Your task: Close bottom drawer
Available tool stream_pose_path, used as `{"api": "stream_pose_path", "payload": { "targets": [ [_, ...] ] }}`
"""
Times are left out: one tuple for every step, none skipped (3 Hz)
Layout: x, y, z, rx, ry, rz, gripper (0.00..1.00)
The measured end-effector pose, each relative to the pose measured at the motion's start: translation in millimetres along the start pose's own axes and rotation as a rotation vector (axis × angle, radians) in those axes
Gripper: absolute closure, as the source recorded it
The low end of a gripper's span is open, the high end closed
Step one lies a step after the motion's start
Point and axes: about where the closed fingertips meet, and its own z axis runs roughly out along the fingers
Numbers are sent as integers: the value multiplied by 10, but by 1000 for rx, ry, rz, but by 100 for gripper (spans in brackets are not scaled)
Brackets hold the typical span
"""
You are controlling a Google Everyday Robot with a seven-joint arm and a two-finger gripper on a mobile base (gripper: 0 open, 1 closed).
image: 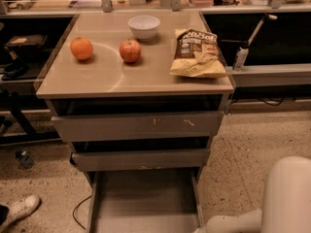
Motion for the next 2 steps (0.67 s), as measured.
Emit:
{"api": "stream_pose_path", "payload": {
  "targets": [
    [-260, -137, 71, 8, -89, 58, 100],
    [-418, -209, 133, 20, -143, 91, 100]
  ]
}}
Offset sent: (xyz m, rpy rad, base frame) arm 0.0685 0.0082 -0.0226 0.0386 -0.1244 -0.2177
